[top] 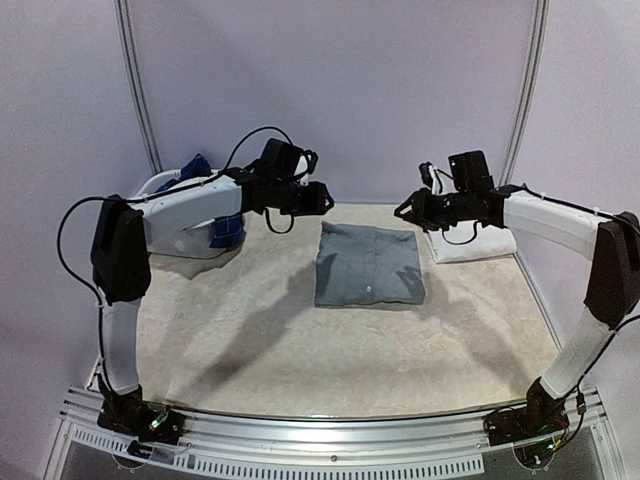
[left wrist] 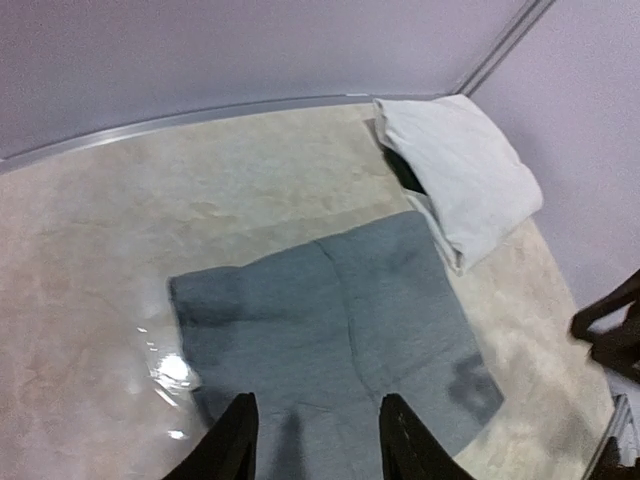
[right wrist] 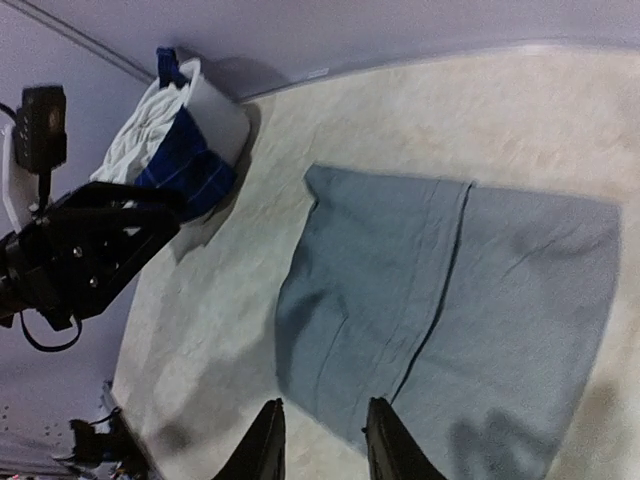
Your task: Fold and stack the mixed laundry pile
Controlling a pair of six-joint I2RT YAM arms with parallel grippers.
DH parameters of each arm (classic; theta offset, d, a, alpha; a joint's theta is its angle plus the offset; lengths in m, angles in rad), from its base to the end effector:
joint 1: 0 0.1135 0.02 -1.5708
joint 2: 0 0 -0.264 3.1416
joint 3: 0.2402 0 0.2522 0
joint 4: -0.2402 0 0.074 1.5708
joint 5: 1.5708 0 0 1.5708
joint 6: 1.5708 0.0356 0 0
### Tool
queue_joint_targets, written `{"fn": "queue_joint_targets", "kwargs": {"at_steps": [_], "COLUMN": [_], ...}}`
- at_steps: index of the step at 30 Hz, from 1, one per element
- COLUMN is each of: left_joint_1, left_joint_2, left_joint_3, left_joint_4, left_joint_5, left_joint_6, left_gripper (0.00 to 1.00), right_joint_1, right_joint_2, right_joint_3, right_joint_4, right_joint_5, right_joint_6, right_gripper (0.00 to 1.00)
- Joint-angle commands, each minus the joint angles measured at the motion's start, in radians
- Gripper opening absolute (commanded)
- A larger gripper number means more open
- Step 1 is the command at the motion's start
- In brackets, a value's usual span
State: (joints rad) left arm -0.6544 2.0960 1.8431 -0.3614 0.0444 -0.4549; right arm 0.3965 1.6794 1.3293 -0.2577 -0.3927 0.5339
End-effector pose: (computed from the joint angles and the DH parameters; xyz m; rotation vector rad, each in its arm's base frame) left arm 0.3910 -0.3020 0.2756 0.2516 2.2518 -0.6613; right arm 0.3518 0.1620 0.2872 -0.0797 2.2863 0.9379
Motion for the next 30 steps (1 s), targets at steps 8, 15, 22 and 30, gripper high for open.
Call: {"fn": "queue_joint_targets", "kwargs": {"at_steps": [8,15,22,30], "left_joint_1": [-0.096,-0.089,-0.046,-0.005], "left_joint_2": [0.264,0.466,0.546,0.624], "left_joint_3": [0.185,0.401,0.445,0.499], "left_joint_4": [0.064,0.050,0.070,0.043], "left_joint_5": [0.247,0.281,0.189,0.082], "left_joint_6": [-0.055,-0.119,-0.199,-0.333], "left_gripper": [0.32,0.28,0.28,0.29], "right_joint_1": [0.094,0.026,-0.001,-0.001], "right_joint_2": [0.054,0.160,0.253,0.236], "right_joint_3": [-0.286,-0.406,-0.434,-0.461], "right_joint_4": [0.237,0.457,0.450,0.400], "right_joint_5": [-0.229,-0.299,-0.279,-0.231], "right_joint_6": [0.056,0.104,0.094,0.071], "right_gripper": [0.10,0.07,0.06,0.07]}}
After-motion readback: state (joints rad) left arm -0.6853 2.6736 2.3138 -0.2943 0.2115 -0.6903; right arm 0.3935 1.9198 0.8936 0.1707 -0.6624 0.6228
